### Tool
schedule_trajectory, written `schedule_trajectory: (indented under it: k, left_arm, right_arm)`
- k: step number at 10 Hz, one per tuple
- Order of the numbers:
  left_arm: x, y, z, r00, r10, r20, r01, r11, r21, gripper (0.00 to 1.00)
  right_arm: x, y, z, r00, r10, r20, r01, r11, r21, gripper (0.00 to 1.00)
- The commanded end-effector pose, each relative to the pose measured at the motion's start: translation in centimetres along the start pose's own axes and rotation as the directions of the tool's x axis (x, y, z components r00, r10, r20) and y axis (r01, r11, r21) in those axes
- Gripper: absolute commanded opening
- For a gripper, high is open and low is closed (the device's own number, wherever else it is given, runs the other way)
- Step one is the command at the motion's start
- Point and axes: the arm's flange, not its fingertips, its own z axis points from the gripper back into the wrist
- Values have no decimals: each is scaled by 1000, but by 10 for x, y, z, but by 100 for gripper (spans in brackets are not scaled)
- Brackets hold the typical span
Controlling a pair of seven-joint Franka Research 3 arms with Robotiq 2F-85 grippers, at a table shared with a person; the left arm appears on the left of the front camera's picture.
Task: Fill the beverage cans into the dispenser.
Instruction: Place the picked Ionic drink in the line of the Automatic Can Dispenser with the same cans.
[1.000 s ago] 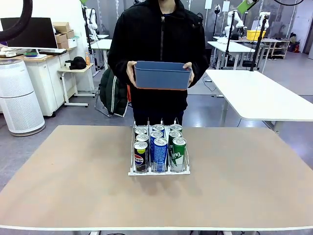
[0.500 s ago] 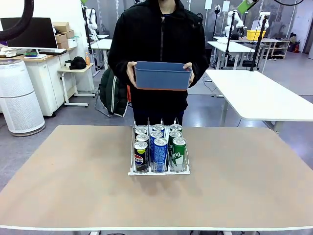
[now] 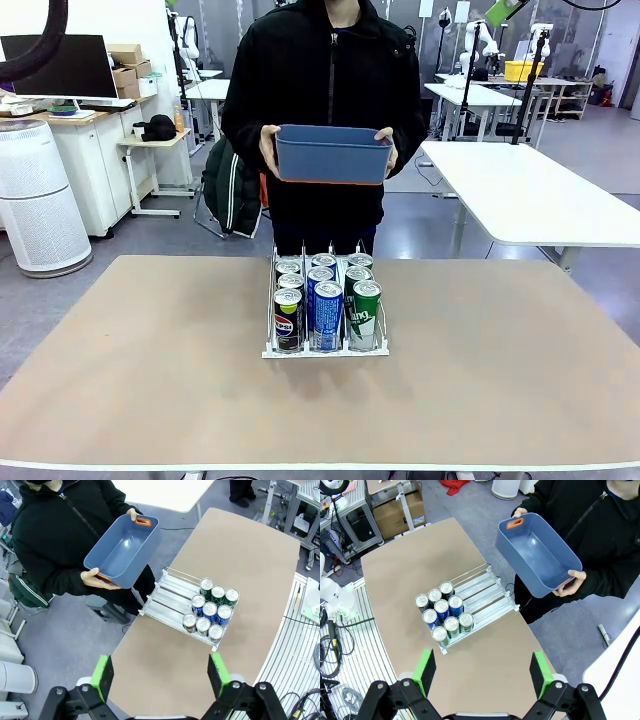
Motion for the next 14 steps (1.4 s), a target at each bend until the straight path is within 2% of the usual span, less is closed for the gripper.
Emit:
schedule_trajectory:
  k: [1,14]
  left_arm:
    - [-2,-1,2,1000,1,1,-1,1000,2,100]
    - [-2,-1,2,1000,1,1,-1,1000,2,100]
  right_arm:
    - [-1,1,0,1000,-10,6,10,1000,5,100]
    - [-1,1,0,1000,-10,6,10,1000,5,100]
